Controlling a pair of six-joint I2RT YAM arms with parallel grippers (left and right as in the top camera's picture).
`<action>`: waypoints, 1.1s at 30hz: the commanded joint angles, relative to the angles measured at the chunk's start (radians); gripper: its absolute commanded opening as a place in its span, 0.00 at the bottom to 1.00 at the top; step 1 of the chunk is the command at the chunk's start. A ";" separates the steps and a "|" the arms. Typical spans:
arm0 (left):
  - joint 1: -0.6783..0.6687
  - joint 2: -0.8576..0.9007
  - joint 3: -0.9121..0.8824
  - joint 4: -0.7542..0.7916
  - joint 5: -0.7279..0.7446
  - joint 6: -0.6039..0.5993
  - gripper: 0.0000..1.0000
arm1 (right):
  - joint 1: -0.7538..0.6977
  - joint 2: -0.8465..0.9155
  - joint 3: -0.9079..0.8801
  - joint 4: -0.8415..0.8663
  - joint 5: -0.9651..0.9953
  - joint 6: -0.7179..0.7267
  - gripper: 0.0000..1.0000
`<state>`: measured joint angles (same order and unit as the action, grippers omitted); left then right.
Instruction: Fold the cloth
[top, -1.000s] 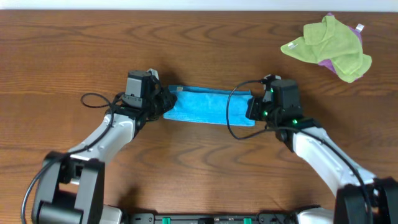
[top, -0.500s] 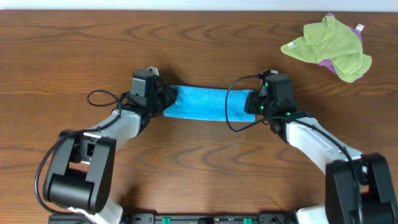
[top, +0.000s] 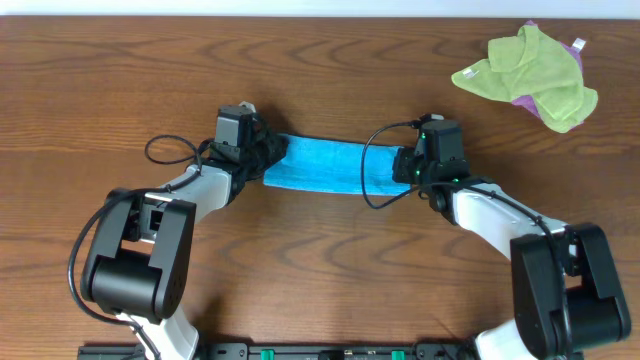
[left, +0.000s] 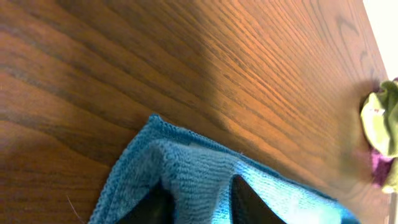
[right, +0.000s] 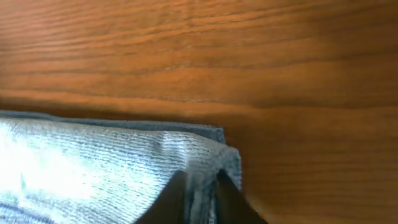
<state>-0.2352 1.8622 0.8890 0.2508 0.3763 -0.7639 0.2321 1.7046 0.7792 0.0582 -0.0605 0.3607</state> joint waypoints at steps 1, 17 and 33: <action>0.009 0.013 0.024 0.000 -0.013 0.028 0.48 | -0.005 0.006 0.016 0.001 0.027 -0.010 0.28; 0.136 -0.096 0.035 -0.116 0.144 0.121 0.57 | -0.005 -0.233 0.019 -0.207 0.027 0.018 0.61; 0.029 -0.173 0.159 -0.408 -0.074 0.164 0.06 | -0.023 -0.393 -0.042 -0.436 -0.086 0.342 0.68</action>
<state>-0.1875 1.6749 1.0271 -0.1524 0.3840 -0.6239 0.2260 1.3190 0.7750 -0.3874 -0.1177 0.6209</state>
